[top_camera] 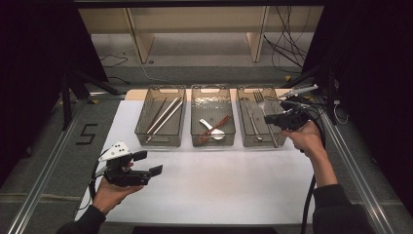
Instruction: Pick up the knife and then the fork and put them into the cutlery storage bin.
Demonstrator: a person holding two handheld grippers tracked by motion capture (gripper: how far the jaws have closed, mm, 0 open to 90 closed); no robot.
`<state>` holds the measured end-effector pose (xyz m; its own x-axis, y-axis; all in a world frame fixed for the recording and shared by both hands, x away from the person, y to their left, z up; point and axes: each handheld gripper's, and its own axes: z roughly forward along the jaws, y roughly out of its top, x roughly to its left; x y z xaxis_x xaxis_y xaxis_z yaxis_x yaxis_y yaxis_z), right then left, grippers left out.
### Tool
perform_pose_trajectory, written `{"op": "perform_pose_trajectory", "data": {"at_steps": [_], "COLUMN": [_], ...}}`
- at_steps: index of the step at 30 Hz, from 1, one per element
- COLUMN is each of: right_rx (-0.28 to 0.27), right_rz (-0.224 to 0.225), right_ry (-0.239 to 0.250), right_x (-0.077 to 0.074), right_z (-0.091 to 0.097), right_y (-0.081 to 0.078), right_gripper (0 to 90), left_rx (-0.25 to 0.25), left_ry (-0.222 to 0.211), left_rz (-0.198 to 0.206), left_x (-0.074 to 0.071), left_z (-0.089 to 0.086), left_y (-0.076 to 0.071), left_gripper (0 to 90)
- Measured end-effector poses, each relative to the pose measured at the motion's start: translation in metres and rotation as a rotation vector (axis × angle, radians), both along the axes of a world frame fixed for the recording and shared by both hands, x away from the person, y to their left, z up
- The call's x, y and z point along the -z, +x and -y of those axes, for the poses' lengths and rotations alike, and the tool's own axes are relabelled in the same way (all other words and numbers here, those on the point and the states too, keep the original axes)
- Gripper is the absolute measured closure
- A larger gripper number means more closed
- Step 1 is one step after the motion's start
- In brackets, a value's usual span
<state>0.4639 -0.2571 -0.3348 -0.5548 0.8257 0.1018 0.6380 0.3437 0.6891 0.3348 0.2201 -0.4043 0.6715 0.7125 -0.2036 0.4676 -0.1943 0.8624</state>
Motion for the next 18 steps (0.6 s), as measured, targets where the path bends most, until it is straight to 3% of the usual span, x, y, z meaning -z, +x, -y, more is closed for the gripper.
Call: {"op": "perform_pose_trajectory", "data": {"at_steps": [18], "right_rx": [0.09], "right_rz": [-0.052], "right_ry": [0.021], "right_x": [-0.004], "right_z": [-0.008], "right_y": [0.05], "right_gripper": [86.4], "left_rx": [0.002], "left_ry": [-0.005], "left_rz": [0.008], "left_x": [-0.001], "left_z": [-0.001], "left_y": [-0.001], "left_gripper": [16.3]}}
